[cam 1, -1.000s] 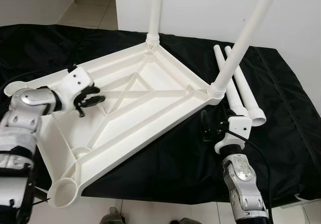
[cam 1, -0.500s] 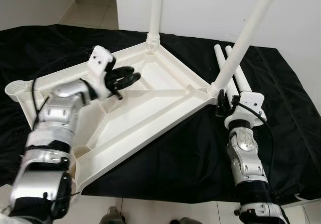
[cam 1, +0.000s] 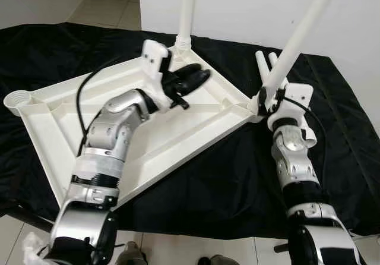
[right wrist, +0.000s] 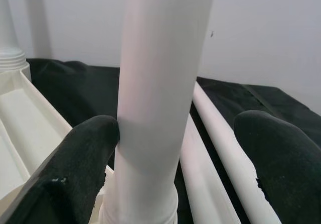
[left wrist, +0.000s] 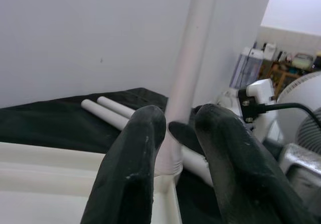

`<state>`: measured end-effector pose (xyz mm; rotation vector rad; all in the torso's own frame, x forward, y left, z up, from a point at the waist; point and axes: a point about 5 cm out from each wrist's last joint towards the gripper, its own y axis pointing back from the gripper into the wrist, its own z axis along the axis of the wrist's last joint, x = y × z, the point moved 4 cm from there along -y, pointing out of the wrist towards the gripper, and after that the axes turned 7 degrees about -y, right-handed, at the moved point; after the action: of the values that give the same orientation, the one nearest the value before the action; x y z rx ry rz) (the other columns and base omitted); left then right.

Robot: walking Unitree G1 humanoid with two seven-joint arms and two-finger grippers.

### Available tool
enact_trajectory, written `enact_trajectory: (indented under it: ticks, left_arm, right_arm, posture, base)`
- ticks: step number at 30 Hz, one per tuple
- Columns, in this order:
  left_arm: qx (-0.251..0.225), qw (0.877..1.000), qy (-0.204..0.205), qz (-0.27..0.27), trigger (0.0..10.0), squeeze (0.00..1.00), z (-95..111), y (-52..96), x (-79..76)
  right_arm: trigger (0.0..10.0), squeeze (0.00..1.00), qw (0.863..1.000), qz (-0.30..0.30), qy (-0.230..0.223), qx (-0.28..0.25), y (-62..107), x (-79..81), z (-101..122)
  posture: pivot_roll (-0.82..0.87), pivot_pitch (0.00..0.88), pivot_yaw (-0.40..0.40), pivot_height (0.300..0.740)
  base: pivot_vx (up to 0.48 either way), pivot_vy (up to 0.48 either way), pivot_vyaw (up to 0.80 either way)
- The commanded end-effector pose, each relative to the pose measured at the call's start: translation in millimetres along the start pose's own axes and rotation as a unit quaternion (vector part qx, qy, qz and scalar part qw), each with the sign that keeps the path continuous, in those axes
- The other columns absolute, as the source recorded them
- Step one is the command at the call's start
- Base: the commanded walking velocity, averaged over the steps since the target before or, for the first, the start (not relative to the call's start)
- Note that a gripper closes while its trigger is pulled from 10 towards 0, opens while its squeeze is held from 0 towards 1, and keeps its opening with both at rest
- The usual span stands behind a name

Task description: Building children table

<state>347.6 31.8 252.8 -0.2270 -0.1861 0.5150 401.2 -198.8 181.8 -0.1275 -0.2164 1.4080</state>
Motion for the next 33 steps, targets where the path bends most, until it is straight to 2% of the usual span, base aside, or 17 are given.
enact_trajectory:
  ticks: [1,7,10,16,19,24,28,32,33]
  left_arm:
    - [0.014,1.0,0.006,0.009,10.0,0.0,-6,-1.6,-3.2]
    - [0.012,1.0,0.011,0.014,10.0,0.0,-7,-11.4,-23.6]
    - [0.014,1.0,0.008,0.011,10.0,0.0,-7,-11.3,-26.1]
    - [0.028,0.999,0.015,-0.014,10.0,0.0,-5,-4.3,-48.0]
    - [0.03,0.999,0.018,-0.012,10.0,0.0,-5,-3.8,-50.8]
    - [0.033,0.999,0.027,-0.008,10.0,0.0,-5,-3.6,-61.4]
    - [0.035,0.999,0.029,-0.005,10.0,0.0,-4,-2.6,-62.2]
    - [0.041,0.999,0.031,0.014,10.0,0.0,-3,3.7,-59.1]
    - [0.041,0.999,0.031,0.014,10.0,0.0,-3,3.7,-59.1]
  right_arm:
    - [10.0,0.0,1.0,-0.009,-0.003,0.002,-1.6,-7.9,-1]
    - [10.0,0.0,1.0,0.013,-0.001,0.009,-22.3,-0.1,8]
    - [10.0,0.0,1.0,0.016,-0.001,0.012,-25.4,0.9,10]
    - [10.0,0.0,0.998,0.047,-0.018,0.031,-44.9,11.5,20]
    - [10.0,0.0,0.998,0.051,-0.025,0.033,-47.5,13.8,22]
    - [10.0,0.0,0.994,0.095,-0.033,0.03,-60.1,40.0,43]
    - [10.0,0.0,0.994,0.103,-0.034,0.029,-61.5,44.7,46]
    - [10.0,0.0,0.987,0.148,-0.06,0.028,-64.5,75.2,59]
    - [10.0,0.0,0.987,0.148,-0.06,0.028,-64.5,75.2,59]
  posture:
    - [0.05,0.08,-0.087,0.74]
    - [0.08,0.121,-0.12,0.74]
    - [0.08,0.124,-0.123,0.74]
    - [0.11,0.139,-0.144,0.74]
    - [0.11,0.139,-0.144,0.74]
    - [0.15,0.161,-0.171,0.74]
    - [0.15,0.161,-0.171,0.74]
    - [0.17,0.174,-0.187,0.74]
    - [0.17,0.174,-0.187,0.74]
  base:
    - [0.0,0.0,0.0]
    - [0.0,0.0,0.0]
    - [0.0,0.0,0.0]
    - [0.0,0.0,0.0]
    - [0.0,0.0,0.0]
    - [0.0,0.0,0.0]
    - [0.0,0.0,0.0]
    - [0.0,0.0,0.0]
    - [0.0,0.0,0.0]
